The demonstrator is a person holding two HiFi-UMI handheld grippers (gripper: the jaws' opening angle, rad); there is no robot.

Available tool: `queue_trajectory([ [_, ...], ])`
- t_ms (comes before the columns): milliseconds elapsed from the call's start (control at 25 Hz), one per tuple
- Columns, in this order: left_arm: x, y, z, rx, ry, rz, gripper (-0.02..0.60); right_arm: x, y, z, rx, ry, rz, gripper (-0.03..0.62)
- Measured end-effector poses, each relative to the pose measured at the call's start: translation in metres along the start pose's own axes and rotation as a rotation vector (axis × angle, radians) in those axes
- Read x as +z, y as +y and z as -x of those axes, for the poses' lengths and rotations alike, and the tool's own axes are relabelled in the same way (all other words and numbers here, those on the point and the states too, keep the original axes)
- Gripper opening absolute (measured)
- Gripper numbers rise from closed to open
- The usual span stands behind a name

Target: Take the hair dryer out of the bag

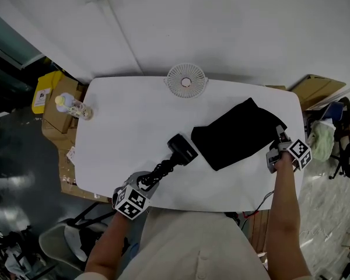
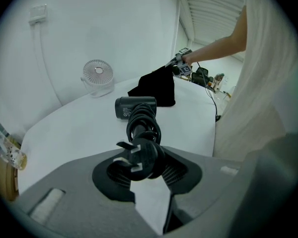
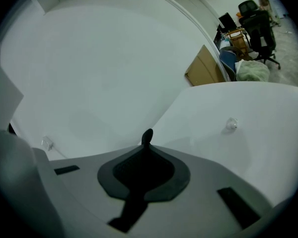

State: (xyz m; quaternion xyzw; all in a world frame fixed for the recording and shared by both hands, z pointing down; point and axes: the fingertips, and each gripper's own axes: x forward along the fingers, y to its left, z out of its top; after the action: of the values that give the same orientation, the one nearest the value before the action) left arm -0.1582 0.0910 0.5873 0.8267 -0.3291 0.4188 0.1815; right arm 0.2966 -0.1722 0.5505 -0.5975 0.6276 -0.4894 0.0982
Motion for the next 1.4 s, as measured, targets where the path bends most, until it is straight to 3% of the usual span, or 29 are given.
queue_trajectory([
  [400, -0.004, 0.021, -0.031, 0.087, -0.022, 0.087, 0.138, -0.022, 0.011, 0.013, 0.016, 0.027, 0.052, 0.020],
  [640, -0.009, 0.023, -0.051, 0.094, -0.004, 0.122, 0.141, -0.035, 0.017, 0.029, 0.027, 0.045, 0.108, 0.020],
  [1000, -0.019, 0.028, -0.066, 0.095, 0.040, 0.096, 0.146, -0.050, 0.010, 0.040, 0.012, 0.066, 0.143, 0.020],
  [1120, -0.018, 0.029, -0.064, 0.120, 0.055, 0.054, 0.181, -0.050, 0.012, 0.041, 0.022, 0.072, 0.187, 0.021],
  [1200, -0.014, 0.030, -0.059, 0.131, 0.047, 0.032, 0.267, -0.052, 0.017, 0.042, 0.031, 0.090, 0.232, 0.029],
  [1280, -0.007, 0.030, -0.051, 0.143, 0.030, 0.013, 0.279, -0.054, 0.021, 0.043, 0.034, 0.106, 0.265, 0.076],
  [1400, 0.003, 0.028, -0.035, 0.171, 0.003, -0.002, 0.285, -0.053, 0.023, 0.049, 0.034, 0.103, 0.290, 0.084],
])
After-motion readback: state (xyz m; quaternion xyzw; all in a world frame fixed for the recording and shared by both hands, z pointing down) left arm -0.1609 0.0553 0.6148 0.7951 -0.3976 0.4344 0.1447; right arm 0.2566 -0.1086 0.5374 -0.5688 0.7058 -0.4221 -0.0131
